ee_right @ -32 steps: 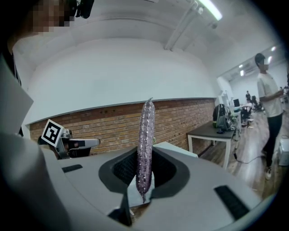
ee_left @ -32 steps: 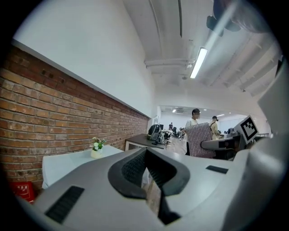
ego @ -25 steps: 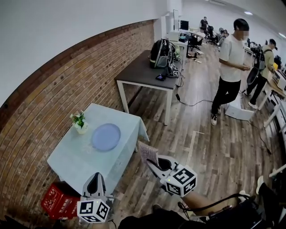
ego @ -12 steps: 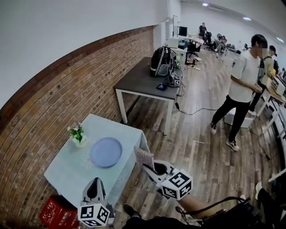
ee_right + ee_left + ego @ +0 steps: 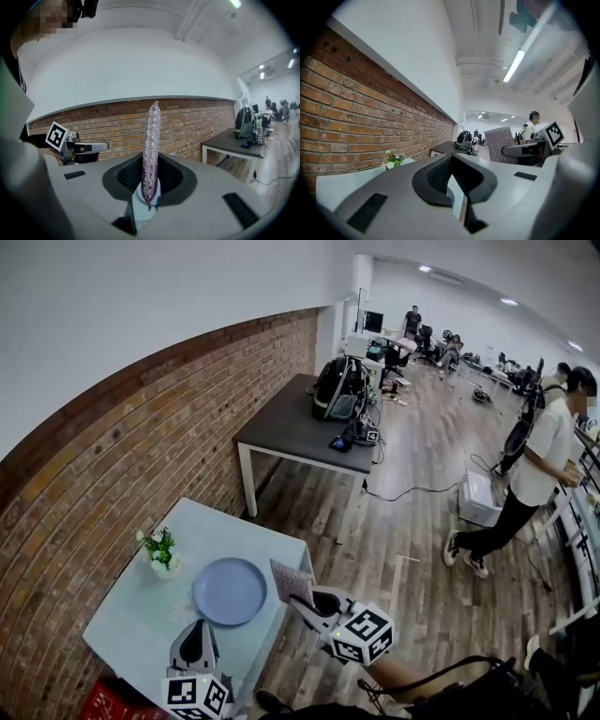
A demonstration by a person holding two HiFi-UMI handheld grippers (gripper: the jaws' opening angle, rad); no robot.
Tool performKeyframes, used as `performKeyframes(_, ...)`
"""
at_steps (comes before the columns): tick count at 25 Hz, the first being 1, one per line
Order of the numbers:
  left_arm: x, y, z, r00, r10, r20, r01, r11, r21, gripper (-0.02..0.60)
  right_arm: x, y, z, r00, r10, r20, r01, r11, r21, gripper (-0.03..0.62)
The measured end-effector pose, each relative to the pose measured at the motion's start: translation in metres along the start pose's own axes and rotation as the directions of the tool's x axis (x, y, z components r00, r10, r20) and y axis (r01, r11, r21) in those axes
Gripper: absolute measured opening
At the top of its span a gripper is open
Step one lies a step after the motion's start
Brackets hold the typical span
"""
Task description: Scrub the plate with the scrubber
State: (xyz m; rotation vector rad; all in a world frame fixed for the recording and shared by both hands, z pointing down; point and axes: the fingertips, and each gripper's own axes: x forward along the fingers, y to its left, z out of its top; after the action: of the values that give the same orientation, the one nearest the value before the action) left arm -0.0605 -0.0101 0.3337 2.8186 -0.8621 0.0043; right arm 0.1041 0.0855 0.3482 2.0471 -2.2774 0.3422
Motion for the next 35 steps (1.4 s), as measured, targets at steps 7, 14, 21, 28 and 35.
performKeyframes(7,0.026,0.056,-0.008,1.0,0.014,-0.023,-0.015,0.999,-0.032,0.009,0.057,-0.012,0.009,0.999,-0.029,-0.019,0.029,1.0,-0.008,0.072)
performKeyframes(14,0.048,0.09,-0.028,0.998,0.033,-0.054,-0.037,0.997,-0.061,0.009,0.111,-0.021,0.0,0.995,-0.017,-0.094,0.012,0.999,-0.053,0.072)
performKeyframes(21,0.07,0.115,-0.058,0.987,0.117,-0.108,-0.129,0.986,-0.108,0.009,0.165,-0.049,-0.018,0.984,0.076,-0.163,-0.088,0.994,-0.068,0.072)
performKeyframes(28,0.091,0.133,-0.089,0.951,0.263,-0.164,-0.284,0.951,-0.125,0.011,0.223,-0.064,-0.037,0.937,0.228,-0.267,-0.265,0.958,-0.111,0.072)
performKeyframes(35,0.095,0.134,-0.142,0.896,0.372,-0.243,-0.423,0.88,-0.214,0.011,0.271,-0.063,-0.076,0.855,0.337,-0.395,-0.449,0.862,-0.234,0.072)
